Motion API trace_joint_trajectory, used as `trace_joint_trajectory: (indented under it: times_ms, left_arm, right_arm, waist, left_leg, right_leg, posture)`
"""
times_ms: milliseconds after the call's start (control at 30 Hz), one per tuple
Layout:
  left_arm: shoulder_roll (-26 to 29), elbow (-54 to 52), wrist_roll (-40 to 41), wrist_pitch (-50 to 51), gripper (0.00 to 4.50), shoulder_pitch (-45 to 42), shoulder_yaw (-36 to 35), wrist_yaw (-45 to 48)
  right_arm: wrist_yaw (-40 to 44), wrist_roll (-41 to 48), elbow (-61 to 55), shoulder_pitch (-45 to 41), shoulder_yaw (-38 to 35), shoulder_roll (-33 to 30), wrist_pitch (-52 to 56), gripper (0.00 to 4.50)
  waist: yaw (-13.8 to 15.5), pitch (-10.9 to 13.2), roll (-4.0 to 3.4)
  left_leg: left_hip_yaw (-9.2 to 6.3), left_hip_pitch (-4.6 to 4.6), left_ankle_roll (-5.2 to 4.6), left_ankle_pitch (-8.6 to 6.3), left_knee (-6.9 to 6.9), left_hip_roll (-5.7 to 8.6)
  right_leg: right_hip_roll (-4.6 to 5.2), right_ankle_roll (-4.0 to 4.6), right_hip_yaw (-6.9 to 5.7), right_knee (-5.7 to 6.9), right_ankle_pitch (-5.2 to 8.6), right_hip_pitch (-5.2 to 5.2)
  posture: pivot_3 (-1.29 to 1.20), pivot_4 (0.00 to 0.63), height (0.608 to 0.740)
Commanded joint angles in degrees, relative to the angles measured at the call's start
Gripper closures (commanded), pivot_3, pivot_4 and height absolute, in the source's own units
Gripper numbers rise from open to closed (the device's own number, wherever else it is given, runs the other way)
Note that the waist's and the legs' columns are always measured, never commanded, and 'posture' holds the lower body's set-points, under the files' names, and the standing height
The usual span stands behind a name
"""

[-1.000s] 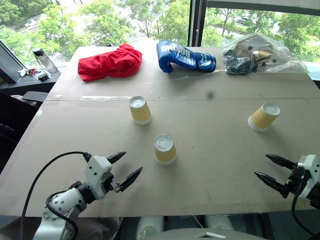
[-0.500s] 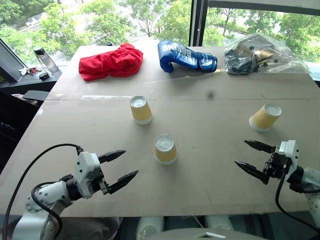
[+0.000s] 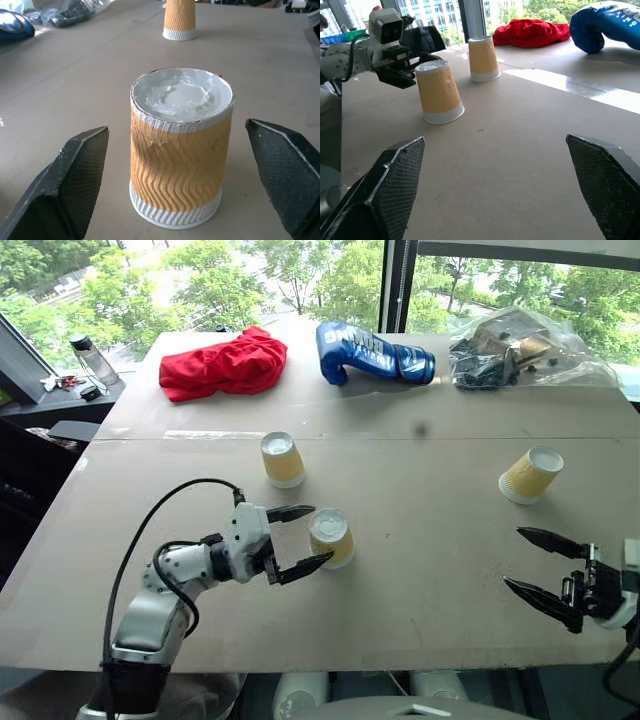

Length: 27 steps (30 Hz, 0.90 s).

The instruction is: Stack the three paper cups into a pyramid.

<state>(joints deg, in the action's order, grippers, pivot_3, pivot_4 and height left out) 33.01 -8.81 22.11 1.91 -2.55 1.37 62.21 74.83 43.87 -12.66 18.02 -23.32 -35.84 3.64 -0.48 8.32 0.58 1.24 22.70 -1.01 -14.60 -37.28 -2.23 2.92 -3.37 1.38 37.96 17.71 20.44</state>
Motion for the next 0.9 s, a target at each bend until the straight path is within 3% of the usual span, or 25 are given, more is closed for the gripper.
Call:
trace_joint_trajectory:
  times_ms: [33,733,767,833,900]
  left_arm:
    - [-1.5,2.0,-1.0,-2.8,0.0,-2.2,0.9,-0.2]
    - [-3.1,7.2,-1.7,-6.1,0.0,-5.1,3.1,2.9]
    - [-3.3,7.0,-1.4,-5.8,0.4,-5.3,3.0,2.8]
    - [-3.6,6.8,-1.2,-5.4,0.76,-5.6,2.9,2.4]
    - [-3.8,6.5,-1.1,-5.1,1.58,-5.8,2.9,2.2]
  right_arm:
    - [-0.7,2.6,-4.8,1.4,-2.4,-0.8,1.3,0.03]
    - [7.3,4.2,-9.4,0.3,-1.1,-4.7,2.0,0.03]
    - [7.3,4.2,-9.5,0.4,-1.0,-4.6,2.0,0.0]
    - [7.4,4.2,-9.5,0.5,-1.0,-4.4,1.9,0.0]
    - [7.5,4.1,-9.3,0.6,-0.9,-4.3,1.8,0.0]
  waist:
    - [-0.3,0.0,0.0]
    - [0.1,0.0,0.01]
    - [0.1,0.0,0.01]
    - [0.1,0.0,0.01]
    - [0.1,0.0,0.01]
  left_leg:
    - [0.0,0.0,0.0,0.0,0.0,-0.02]
    - [-0.04,0.01,0.0,0.0,-0.02,-0.05]
    - [-0.04,0.01,0.0,0.0,-0.02,-0.05]
    - [-0.04,0.01,0.0,0.0,-0.02,-0.05]
    - [-0.04,0.01,0.0,0.0,-0.02,-0.04]
  right_leg:
    - [0.0,0.0,0.01,0.0,0.0,0.0]
    - [0.01,0.0,-0.03,-0.01,0.0,0.0]
    - [0.01,-0.01,-0.03,-0.01,0.0,0.0]
    - [0.01,-0.01,-0.03,-0.01,0.0,0.0]
    - [0.01,-0.01,-0.03,-0.01,0.0,0.0]
  posture:
    - [0.0,0.15,0.74]
    - [0.0,0.15,0.74]
    - [0.0,0.15,0.74]
    - [0.0,0.15,0.74]
    - [0.0,0.15,0.74]
